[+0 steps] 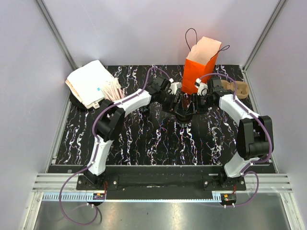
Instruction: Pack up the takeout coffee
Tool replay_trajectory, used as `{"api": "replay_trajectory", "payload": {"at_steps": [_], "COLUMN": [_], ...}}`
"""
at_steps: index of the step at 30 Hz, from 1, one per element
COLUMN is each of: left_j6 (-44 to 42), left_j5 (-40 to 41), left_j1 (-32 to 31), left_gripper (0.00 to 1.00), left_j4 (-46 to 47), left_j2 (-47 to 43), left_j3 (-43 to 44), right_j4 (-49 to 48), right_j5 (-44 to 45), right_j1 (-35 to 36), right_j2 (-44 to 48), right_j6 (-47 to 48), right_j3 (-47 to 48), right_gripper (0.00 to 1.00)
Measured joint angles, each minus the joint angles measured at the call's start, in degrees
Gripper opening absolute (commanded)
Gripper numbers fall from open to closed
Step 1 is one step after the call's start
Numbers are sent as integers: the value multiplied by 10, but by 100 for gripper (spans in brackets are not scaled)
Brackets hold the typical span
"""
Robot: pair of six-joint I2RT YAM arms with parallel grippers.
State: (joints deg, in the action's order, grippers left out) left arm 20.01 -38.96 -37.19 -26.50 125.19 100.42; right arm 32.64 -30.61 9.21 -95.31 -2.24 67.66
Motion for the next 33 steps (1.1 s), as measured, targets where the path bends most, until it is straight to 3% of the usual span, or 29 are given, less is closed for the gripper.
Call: {"api": "replay_trajectory", "payload": {"at_steps": [4,5,8,13,24,28,33], "left_j6": [0,0,-3,-8,-28,-42,-58], "left_j5": [-1,0,3,3,-7,-16,-33], "left_j1": [-2,-2,-4,-4,-2,-2,0], "left_gripper": [66,66,66,66,66,66,66], "left_j4": [-8,-11,-14,-34,-45,-55,-71], "left_j2": [7,7,10,27,46,55,71], "left_j3": [14,17,26,56,85,101,126], "right_j4": [-1,-2,-3,-2,11,12,10], "right_j5": [1,1,1,-7,-120,-162,-197], "right_j1": [0,0,-2,-15,-99,-122,-131], "right_j2": [1,1,2,2,2,-10,-51], "right_j6": [0,0,6,27,43,43,32], "right_j3": [-1,-1,-1,-1,5,9,17], "right_gripper": [45,52,60,64,60,47,43]}}
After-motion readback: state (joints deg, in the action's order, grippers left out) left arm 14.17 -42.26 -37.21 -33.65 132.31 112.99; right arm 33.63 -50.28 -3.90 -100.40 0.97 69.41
